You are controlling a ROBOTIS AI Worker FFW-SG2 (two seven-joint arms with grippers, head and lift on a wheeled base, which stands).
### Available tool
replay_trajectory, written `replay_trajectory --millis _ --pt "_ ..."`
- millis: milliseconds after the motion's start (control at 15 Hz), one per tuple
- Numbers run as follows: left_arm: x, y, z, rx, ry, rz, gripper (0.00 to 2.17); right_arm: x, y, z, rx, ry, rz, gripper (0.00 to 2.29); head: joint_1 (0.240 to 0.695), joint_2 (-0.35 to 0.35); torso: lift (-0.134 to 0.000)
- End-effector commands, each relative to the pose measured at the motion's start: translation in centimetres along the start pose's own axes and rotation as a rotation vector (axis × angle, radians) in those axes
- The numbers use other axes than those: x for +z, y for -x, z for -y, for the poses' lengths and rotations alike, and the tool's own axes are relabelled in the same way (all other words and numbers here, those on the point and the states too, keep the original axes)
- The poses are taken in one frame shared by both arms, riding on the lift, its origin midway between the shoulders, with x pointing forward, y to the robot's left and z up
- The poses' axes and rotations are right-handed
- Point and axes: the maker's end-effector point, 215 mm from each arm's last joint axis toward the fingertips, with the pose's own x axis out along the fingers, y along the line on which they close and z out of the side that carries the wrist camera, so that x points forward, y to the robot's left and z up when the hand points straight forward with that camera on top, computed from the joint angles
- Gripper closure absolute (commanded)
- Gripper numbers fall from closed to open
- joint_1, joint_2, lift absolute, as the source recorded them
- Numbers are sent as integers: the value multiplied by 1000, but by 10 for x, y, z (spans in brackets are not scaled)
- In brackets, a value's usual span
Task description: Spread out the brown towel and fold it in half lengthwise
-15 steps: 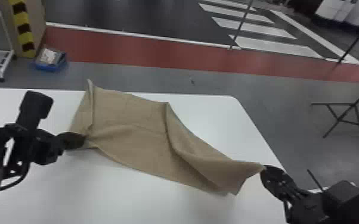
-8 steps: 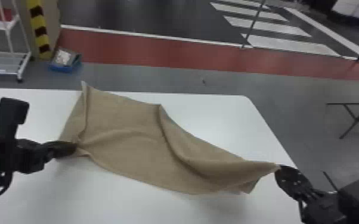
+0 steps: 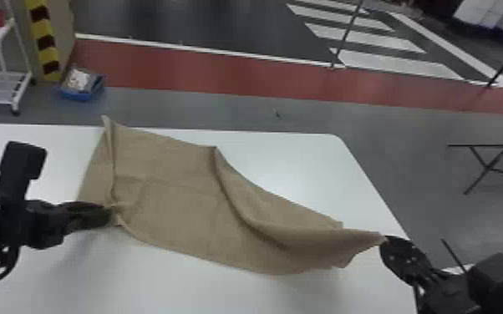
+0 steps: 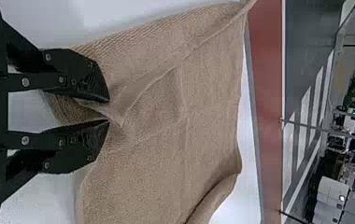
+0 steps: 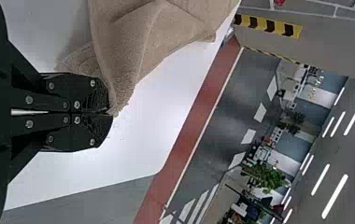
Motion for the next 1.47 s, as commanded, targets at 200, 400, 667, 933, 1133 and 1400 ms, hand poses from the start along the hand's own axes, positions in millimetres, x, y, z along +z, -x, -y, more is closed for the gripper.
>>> replay_trajectory --millis 200,400,667,933,1133,1400 --pt "-1 -4 -2 10 -2 -6 758 0 0 -1 3 -3 2 1679 695 -328 -123" --pt "-3 -8 -7 26 -9 -21 846 1 2 -3 7 3 6 1683 695 -325 -123" --pt "-6 -9 -16 43 1 -20 1062 0 3 -2 7 6 4 1679 695 -317 -123" --pt "7 13 -28 -13 96 29 1058 -2 4 2 -1 9 0 1683 695 -308 -123" --pt "22 37 -44 -62 205 76 1058 -4 5 9 -10 9 -3 1683 695 -299 -123" --pt "33 69 -89 -13 273 133 1058 -14 -1 21 -22 -7 -31 1679 695 -266 -123"
